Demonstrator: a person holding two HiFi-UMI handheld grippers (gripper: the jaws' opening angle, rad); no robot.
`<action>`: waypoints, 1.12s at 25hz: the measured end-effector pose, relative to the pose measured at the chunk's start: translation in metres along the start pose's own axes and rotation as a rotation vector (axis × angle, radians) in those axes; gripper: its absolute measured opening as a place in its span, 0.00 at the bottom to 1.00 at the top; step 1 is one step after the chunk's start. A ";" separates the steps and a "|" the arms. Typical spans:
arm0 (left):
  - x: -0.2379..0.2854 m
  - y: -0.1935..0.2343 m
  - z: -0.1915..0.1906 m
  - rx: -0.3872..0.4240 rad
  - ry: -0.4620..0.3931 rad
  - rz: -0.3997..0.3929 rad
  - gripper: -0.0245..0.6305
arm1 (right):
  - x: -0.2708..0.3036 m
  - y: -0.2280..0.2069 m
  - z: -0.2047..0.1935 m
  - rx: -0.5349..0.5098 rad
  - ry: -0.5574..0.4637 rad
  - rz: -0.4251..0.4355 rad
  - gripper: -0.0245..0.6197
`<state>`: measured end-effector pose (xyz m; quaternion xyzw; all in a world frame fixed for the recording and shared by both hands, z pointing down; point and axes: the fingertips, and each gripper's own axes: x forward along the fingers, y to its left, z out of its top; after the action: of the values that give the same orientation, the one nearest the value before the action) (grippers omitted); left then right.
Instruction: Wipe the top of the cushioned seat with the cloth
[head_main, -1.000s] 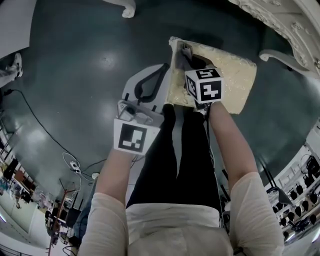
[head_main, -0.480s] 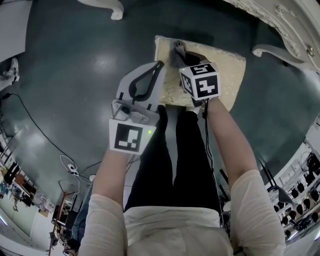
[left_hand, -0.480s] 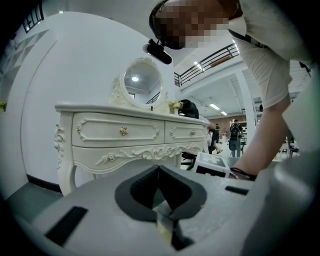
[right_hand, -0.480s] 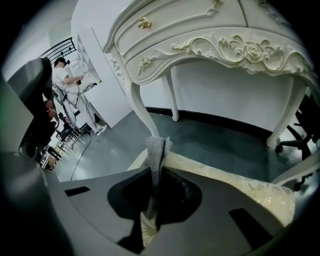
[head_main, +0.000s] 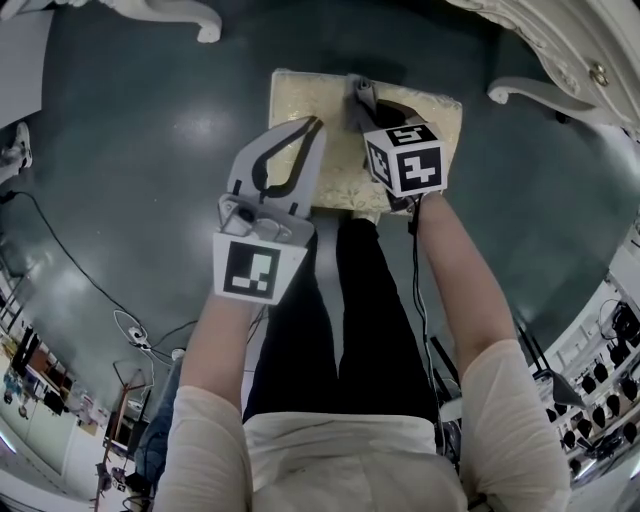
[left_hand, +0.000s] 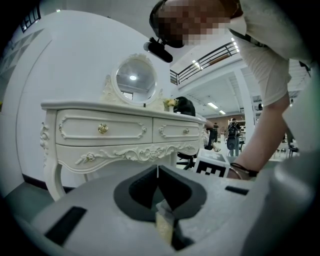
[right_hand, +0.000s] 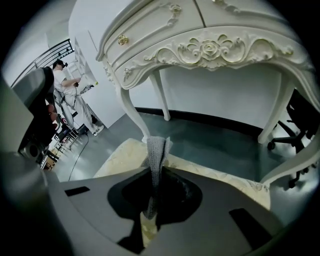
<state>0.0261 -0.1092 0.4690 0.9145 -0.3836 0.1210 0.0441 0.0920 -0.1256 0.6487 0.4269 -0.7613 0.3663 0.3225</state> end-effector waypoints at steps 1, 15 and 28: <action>0.004 -0.006 0.000 -0.001 -0.001 -0.001 0.04 | -0.003 -0.005 -0.002 0.006 -0.002 -0.001 0.08; 0.046 -0.079 0.013 -0.009 -0.012 -0.051 0.04 | -0.053 -0.085 -0.036 0.020 0.005 -0.066 0.08; 0.068 -0.115 0.021 -0.023 -0.015 -0.080 0.04 | -0.088 -0.141 -0.067 0.048 0.038 -0.164 0.08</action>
<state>0.1575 -0.0792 0.4676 0.9294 -0.3483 0.1081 0.0565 0.2663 -0.0854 0.6529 0.4883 -0.7087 0.3647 0.3554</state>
